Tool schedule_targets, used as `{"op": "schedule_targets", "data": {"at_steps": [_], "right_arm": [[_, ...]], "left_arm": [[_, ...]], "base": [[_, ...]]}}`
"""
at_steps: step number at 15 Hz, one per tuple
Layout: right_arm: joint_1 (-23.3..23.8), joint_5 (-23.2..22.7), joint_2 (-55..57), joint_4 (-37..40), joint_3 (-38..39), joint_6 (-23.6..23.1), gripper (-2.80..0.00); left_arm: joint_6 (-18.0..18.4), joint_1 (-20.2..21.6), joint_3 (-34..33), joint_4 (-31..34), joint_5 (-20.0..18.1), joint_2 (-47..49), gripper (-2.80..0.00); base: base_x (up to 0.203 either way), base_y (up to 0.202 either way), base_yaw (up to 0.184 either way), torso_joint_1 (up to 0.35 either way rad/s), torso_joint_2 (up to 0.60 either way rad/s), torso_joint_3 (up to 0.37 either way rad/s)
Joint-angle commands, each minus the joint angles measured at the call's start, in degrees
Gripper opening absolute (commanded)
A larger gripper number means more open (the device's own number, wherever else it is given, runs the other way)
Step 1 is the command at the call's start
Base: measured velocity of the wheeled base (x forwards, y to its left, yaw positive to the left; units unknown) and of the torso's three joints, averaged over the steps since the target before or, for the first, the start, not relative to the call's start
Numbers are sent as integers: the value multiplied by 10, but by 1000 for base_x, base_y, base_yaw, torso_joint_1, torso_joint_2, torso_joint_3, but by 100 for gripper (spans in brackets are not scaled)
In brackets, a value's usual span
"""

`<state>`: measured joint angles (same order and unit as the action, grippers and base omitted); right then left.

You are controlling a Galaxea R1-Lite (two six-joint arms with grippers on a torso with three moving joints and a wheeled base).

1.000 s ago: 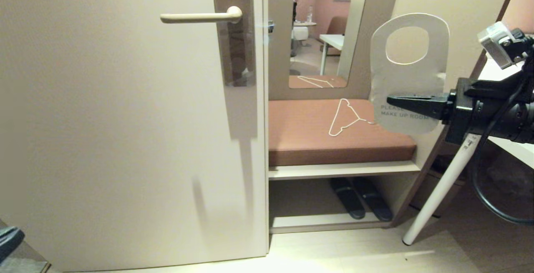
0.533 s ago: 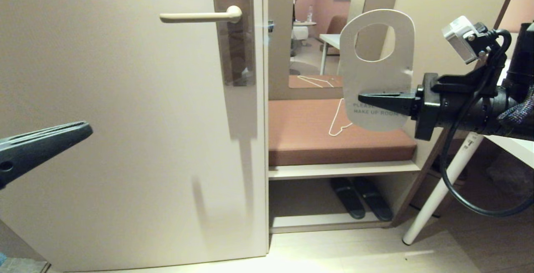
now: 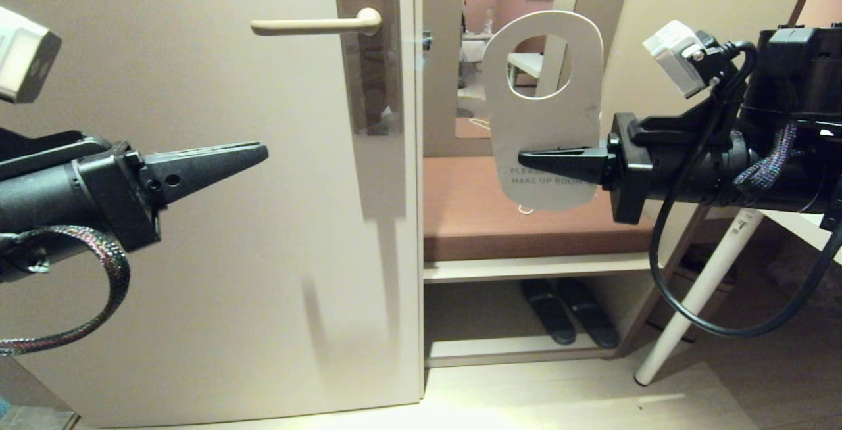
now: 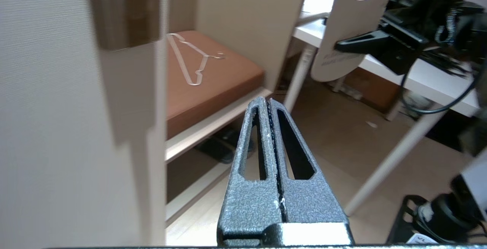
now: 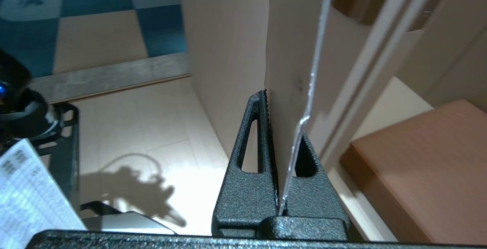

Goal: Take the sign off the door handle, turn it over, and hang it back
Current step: Hand it to the other hand

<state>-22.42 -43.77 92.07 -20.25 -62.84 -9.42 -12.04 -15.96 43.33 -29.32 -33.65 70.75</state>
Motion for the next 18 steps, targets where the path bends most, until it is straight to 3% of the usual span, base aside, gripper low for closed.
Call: {"op": "schedule_targets", "data": {"at_steps": [1, 3, 7, 13, 15, 16, 18], "right_arm": [[-11, -8, 7, -1, -1, -1, -280], [-19, -43, 7, -1, -1, -1, -280], [-29, -76, 9, -1, -7, 1, -280], [-54, -105, 20, -1, -18, 3, -280], [-57, -109, 24, -1, -35, 26, -280], [-57, -119, 26, -1, -40, 35, -280], [-57, -122, 29, -3, -39, 36, -280]], "left_arm": [[-3, 0, 9, -14, -20, 46, -280], [-17, 0, 26, -41, -66, 69, -280], [-31, -4, 42, -62, -104, 92, -280], [-34, -54, 61, -66, -109, 111, -280], [-35, -62, 67, -67, -109, 119, -280], [-35, -65, 68, -73, -108, 123, 0], [-34, -66, 68, -100, -108, 133, 0]], "base": [[0, 0, 0, 0, 0, 0], [0, 0, 0, 0, 0, 0], [0, 0, 0, 0, 0, 0], [0, 0, 0, 0, 0, 0], [0, 0, 0, 0, 0, 0], [0, 0, 0, 0, 0, 0], [0, 0, 0, 0, 0, 0]]}}
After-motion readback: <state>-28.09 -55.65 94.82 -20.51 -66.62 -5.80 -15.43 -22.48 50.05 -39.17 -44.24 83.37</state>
